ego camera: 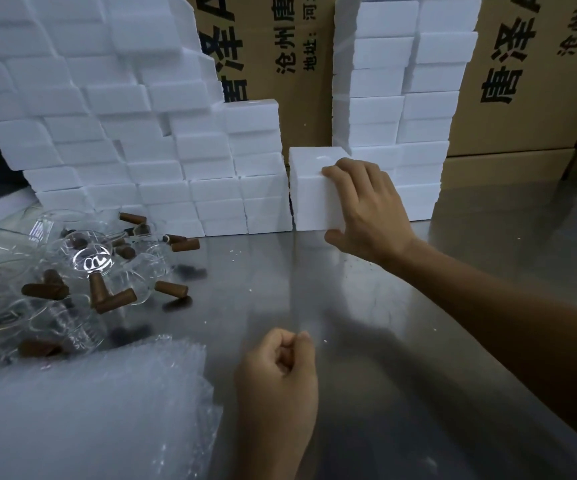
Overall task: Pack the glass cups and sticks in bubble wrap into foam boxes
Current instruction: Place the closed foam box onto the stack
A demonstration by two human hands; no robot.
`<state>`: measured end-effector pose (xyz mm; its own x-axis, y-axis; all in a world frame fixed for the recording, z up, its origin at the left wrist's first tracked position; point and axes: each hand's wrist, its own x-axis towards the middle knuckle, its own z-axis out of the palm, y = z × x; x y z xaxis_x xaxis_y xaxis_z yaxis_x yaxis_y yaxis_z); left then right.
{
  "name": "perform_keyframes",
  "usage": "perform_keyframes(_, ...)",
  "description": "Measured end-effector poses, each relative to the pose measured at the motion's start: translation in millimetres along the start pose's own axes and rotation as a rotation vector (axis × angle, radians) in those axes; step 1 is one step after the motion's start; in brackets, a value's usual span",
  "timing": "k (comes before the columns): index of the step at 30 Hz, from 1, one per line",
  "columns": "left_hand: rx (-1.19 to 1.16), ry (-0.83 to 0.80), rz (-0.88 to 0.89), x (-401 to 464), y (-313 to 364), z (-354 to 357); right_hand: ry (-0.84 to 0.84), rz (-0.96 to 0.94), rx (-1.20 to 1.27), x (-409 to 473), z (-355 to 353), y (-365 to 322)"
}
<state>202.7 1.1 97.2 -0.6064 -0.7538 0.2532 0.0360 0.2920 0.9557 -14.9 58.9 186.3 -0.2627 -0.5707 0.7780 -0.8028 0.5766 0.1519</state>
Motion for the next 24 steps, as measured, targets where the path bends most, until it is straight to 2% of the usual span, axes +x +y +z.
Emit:
perform_keyframes(9, 0.003, -0.033, 0.011, -2.0, -1.6, 2.2, 0.057, 0.006, -0.013, -1.5, 0.4, 13.3)
perform_keyframes(16, 0.011, -0.037, 0.022, -2.8, -2.8, 2.6, -0.063, 0.022, -0.068, 7.2, 27.8, 20.6)
perform_keyframes(24, 0.038, -0.016, 0.009, -2.2, -6.8, 6.5, -0.113, 0.029, -0.244, 41.6, 57.0, 32.9)
